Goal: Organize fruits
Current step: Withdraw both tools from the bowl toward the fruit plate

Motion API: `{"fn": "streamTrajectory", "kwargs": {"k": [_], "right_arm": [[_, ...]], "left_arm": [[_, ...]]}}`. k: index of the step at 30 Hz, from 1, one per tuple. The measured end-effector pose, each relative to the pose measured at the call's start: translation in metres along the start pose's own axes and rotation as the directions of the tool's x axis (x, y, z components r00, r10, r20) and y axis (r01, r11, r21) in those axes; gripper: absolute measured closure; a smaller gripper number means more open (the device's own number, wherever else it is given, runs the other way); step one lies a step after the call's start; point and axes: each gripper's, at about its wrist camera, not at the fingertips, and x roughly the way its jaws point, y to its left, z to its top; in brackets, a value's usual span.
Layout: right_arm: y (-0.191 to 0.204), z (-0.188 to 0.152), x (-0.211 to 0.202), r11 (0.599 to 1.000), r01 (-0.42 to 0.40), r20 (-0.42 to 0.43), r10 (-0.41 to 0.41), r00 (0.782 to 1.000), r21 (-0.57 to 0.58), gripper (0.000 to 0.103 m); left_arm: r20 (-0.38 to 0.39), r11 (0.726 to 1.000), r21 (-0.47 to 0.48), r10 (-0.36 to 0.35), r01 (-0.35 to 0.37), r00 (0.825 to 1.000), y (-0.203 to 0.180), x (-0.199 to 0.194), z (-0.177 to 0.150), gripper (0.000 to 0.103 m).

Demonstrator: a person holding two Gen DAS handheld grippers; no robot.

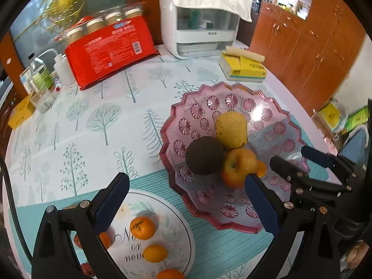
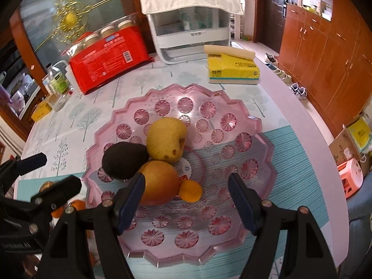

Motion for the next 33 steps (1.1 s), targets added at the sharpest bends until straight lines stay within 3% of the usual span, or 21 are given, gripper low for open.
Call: {"fn": "streamTrajectory", "kwargs": {"k": [11,22,33], "right_arm": [[0.014,-0.018,-0.037,0.997,-0.046,0.016,0.047,0.999,-0.06,0.029],[0.038,-0.041,-0.069,0.985,-0.062,0.009,0.064,0.998,-0.162,0.029],[0.084,-0.054,-0.103,0.963,-0.089,0.038,0.101,0.994,-0.254,0.029]], "left_arm": [[0.053,0.996,-0.081,0.045,-0.04,0.998,0.016,-0.042,-0.029,0.004],[0.084,0.992,-0.082,0.104,-0.097,0.991,0.023,-0.096,-0.063,0.004],[0.122,0.981,-0.15,0.141,-0.122,0.982,0.062,-0.145,-0.087,0.004]]}}
